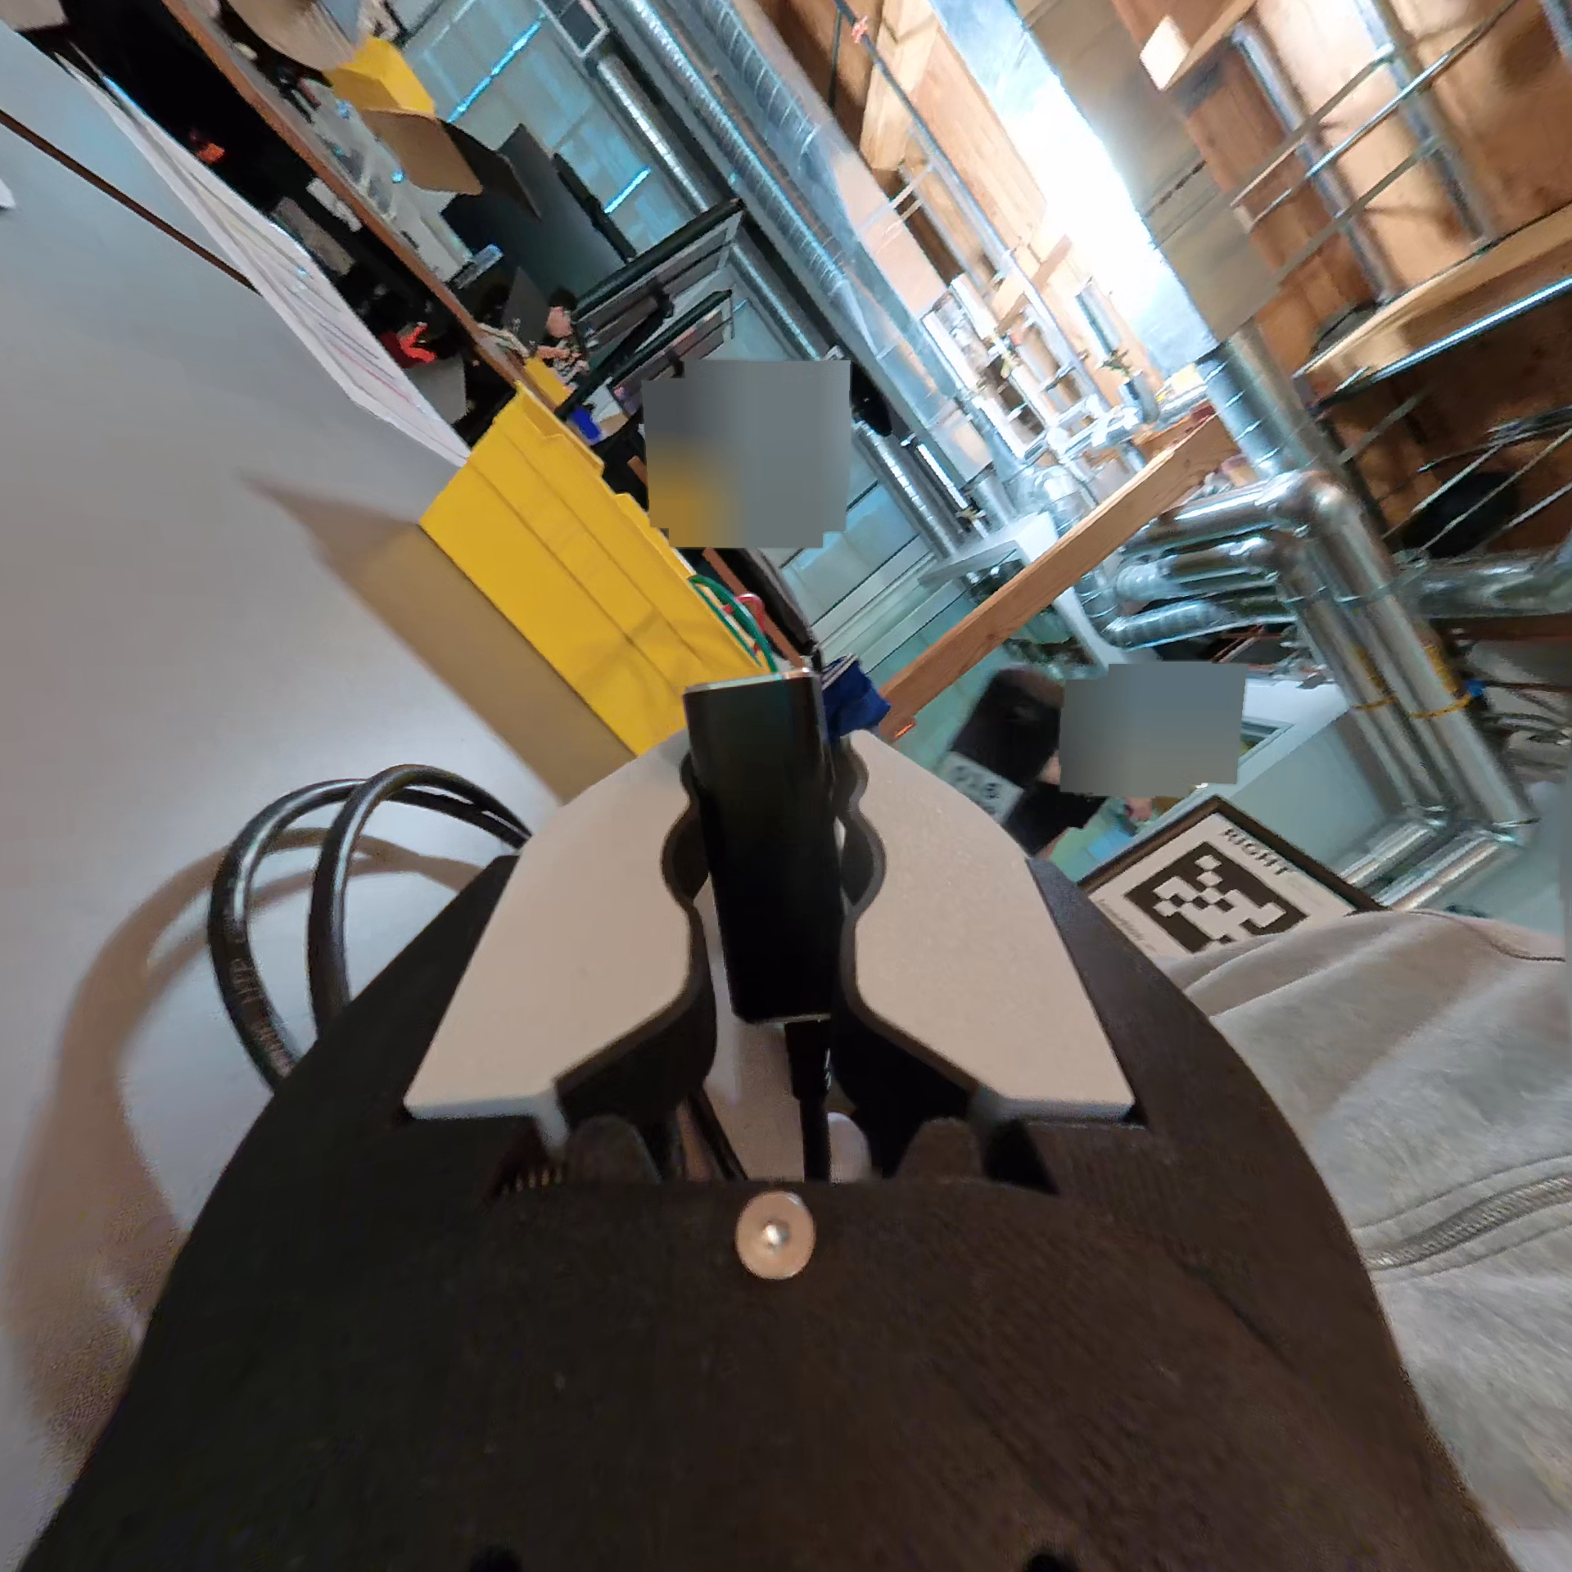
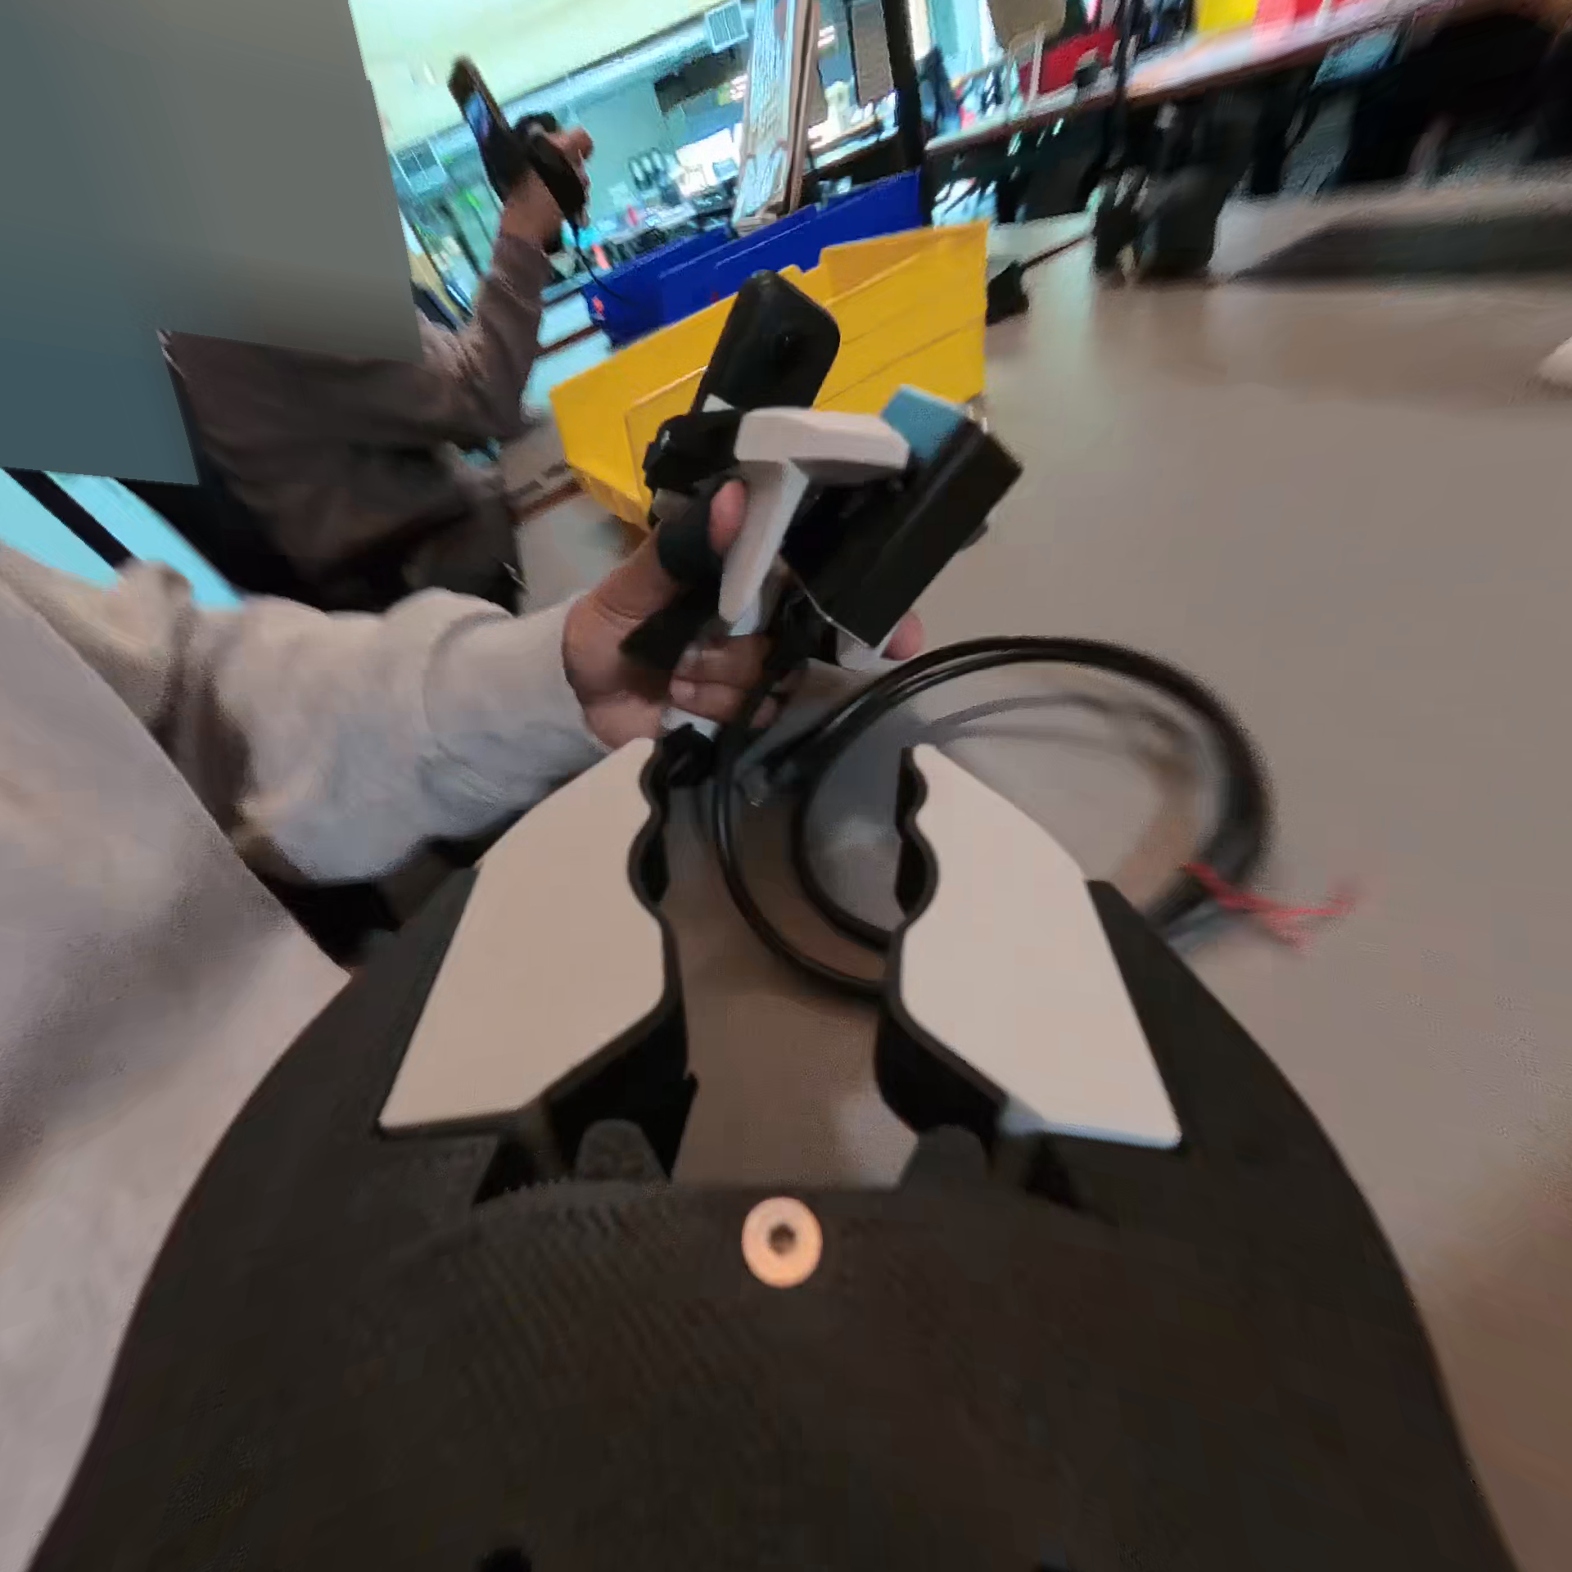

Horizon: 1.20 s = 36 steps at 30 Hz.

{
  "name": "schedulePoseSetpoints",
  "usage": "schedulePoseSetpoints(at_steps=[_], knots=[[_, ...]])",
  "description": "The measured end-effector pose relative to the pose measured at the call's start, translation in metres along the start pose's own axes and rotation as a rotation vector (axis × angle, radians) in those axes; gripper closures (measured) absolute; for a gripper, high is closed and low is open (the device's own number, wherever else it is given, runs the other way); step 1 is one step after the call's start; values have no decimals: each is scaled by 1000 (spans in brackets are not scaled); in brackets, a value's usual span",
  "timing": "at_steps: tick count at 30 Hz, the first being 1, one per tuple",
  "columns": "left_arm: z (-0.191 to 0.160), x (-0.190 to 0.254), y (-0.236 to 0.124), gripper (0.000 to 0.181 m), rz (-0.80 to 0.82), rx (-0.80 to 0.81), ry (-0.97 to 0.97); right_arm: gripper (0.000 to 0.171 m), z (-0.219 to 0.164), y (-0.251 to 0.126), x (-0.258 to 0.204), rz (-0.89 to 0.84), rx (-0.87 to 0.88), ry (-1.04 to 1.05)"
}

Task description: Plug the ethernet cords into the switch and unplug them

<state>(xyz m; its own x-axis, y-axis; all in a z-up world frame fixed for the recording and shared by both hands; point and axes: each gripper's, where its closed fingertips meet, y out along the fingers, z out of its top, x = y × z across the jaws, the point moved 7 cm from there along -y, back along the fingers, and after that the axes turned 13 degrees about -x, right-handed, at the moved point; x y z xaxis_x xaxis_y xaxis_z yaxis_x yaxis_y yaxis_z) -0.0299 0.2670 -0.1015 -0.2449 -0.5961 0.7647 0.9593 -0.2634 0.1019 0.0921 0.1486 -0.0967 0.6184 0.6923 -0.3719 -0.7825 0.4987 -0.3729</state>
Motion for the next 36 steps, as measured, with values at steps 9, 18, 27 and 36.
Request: schedulePoseSetpoints(at_steps=[9, 18, 27, 36], knots=[[-7, 15, 8, 155, -21, -25, 80, 129, 14, 49, 5, 228, -7, 176], [-10, 14, 7, 150, -10, -45, 81, 149, 14, 37, 14, 216, -36, 121], [-24, 10, 19, 146, -141, -248, -32, 150, 7, 14, 16, 345, -197, -12], [-45, 8, 33, 133, -159, -474, -77, 151, -5, 6, 18, 433, -361, -103]])
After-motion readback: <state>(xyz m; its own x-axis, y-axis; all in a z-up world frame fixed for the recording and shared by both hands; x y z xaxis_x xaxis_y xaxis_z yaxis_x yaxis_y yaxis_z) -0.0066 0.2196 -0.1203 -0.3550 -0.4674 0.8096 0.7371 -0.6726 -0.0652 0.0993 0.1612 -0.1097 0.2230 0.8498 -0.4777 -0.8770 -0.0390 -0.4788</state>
